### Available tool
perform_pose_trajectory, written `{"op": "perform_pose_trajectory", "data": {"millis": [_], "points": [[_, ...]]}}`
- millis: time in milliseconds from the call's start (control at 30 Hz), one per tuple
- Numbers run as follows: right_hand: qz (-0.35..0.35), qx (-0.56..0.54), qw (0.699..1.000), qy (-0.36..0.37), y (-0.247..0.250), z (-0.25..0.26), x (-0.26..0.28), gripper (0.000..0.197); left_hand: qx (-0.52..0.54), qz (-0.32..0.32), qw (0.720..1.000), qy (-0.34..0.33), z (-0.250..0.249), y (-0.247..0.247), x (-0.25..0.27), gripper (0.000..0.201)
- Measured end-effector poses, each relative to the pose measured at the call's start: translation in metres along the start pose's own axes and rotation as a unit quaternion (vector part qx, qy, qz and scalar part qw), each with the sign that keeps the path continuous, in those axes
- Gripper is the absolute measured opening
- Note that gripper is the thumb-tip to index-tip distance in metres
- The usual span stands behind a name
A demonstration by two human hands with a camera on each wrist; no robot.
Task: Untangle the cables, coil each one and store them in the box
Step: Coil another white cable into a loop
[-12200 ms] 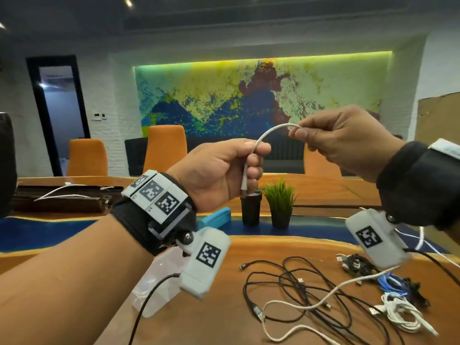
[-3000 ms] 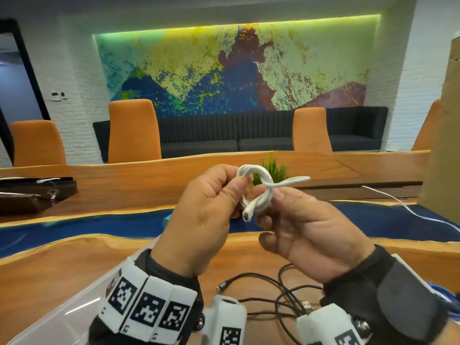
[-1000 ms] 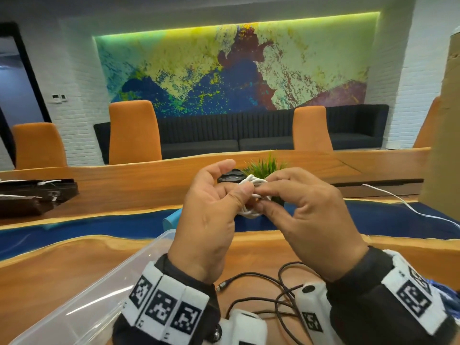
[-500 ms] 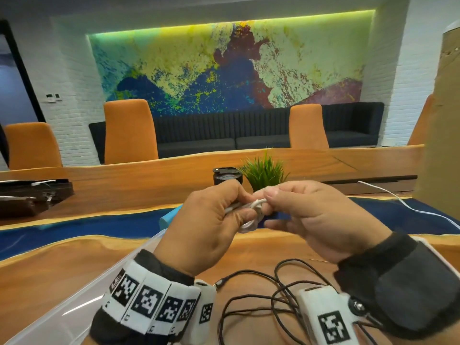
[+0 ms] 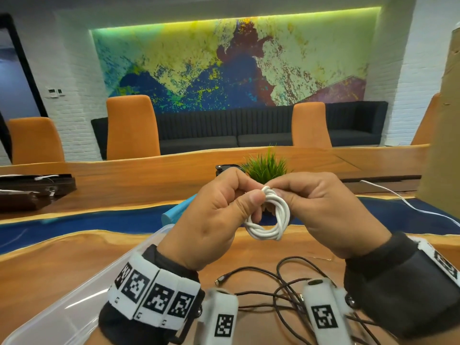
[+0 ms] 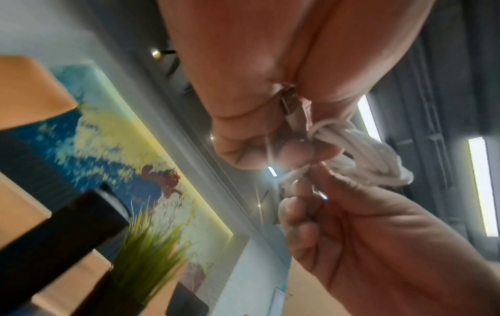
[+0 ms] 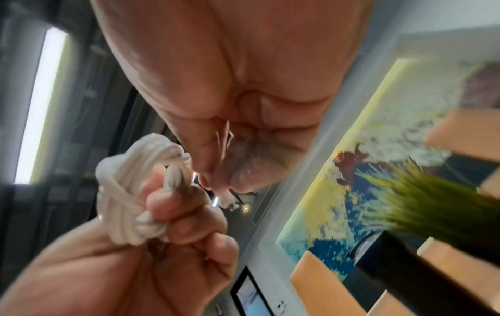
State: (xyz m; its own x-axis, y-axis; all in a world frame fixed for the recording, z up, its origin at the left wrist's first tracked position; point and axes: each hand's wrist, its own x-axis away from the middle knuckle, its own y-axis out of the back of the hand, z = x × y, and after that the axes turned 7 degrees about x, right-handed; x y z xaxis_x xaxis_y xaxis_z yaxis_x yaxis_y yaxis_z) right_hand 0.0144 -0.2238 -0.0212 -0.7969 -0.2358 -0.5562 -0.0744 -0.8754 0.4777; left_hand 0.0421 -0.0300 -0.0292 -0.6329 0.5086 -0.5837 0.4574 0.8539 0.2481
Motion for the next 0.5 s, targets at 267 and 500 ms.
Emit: {"op": "perform_pose_trajectory", "data": {"millis": [267, 500], "points": [[0.023, -0.204, 0.967, -0.149, -0.0023, 0.0038, 0.0014, 0.036, -0.112, 0.012, 0.993, -0.038, -0.0068, -0.0006, 0.0014, 0.009], [0.071, -0.391, 0.878, -0.267, -0.0065, 0.0045, -0.001, 0.013, -0.225, -0.018, 0.969, -0.097, -0.0039, 0.0012, 0.0016, 0.017]]}}
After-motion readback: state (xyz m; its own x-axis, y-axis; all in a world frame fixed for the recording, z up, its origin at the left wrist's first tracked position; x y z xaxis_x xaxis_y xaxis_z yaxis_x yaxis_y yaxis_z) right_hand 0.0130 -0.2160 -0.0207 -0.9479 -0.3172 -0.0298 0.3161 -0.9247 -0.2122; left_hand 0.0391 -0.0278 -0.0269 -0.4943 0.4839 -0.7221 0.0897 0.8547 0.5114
